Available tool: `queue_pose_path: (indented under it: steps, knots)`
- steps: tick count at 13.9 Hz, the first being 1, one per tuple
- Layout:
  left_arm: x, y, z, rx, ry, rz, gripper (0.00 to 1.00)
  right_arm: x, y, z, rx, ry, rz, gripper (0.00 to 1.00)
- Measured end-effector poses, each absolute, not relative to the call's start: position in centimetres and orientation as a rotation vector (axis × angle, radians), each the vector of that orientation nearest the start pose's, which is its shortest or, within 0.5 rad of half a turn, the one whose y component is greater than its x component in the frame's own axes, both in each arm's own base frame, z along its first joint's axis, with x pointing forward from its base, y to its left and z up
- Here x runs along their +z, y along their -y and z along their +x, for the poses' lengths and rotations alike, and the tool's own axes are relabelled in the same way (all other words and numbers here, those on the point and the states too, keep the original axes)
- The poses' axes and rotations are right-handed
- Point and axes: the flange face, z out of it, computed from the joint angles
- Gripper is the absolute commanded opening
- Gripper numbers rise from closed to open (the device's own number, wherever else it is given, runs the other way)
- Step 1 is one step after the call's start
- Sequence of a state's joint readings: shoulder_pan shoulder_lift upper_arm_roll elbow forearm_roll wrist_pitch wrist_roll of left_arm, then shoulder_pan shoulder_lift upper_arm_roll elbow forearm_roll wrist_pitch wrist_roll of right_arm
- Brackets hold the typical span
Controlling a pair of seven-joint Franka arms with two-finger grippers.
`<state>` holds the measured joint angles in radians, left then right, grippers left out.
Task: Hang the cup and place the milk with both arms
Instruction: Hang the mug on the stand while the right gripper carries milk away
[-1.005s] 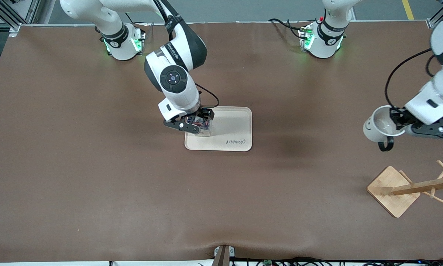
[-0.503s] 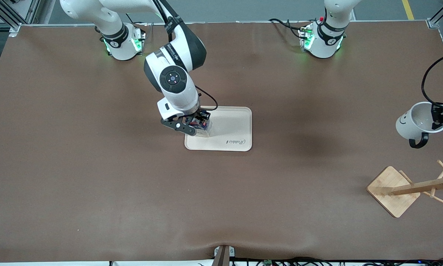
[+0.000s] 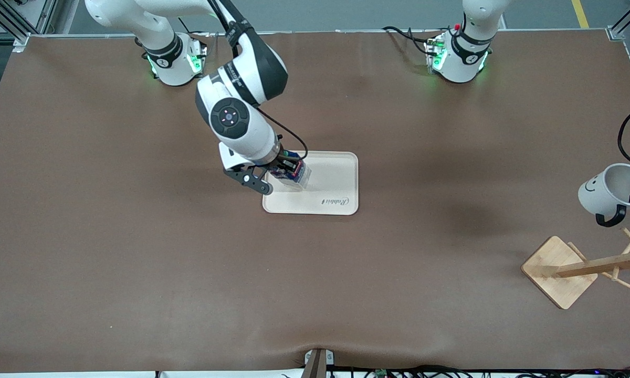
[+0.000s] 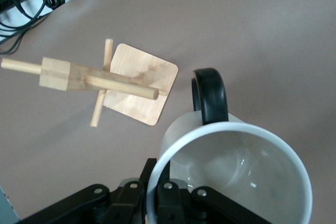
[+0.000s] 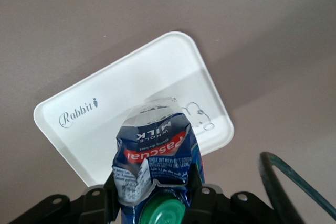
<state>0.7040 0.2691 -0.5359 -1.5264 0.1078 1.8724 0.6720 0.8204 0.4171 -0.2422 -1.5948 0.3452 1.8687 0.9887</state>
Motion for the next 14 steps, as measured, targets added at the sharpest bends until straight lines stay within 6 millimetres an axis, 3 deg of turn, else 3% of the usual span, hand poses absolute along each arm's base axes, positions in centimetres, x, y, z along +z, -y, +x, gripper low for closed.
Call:
queue_pose_path:
  steps: [2, 5, 10, 12, 14]
  knots:
    - [52.6, -16.0, 63.4, -0.207, -0.793, -3.018, 0.0, 42.2, -37.1, 54.3, 0.456, -0.827, -2.947, 0.0]
    - [51.8, -16.4, 64.1, -0.246, -0.793, -3.017, 0.0, 45.4, -30.6, 57.2, 0.518, -0.921, -2.935, 0.0]
    - [50.9, -17.8, 64.7, -0.278, -0.81, -3.014, 0.0, 46.1, -17.2, 61.9, 0.447, -0.703, -3.014, 0.0]
    - [50.3, -18.6, 65.0, -0.292, -0.804, -3.017, 0.0, 45.4, -11.9, 62.8, 0.452, -0.658, -3.059, 0.0]
    - [49.6, -19.0, 65.2, -0.298, -0.798, -3.024, 0.0, 44.4, -7.9, 63.0, 0.475, -0.566, -3.093, 0.0]
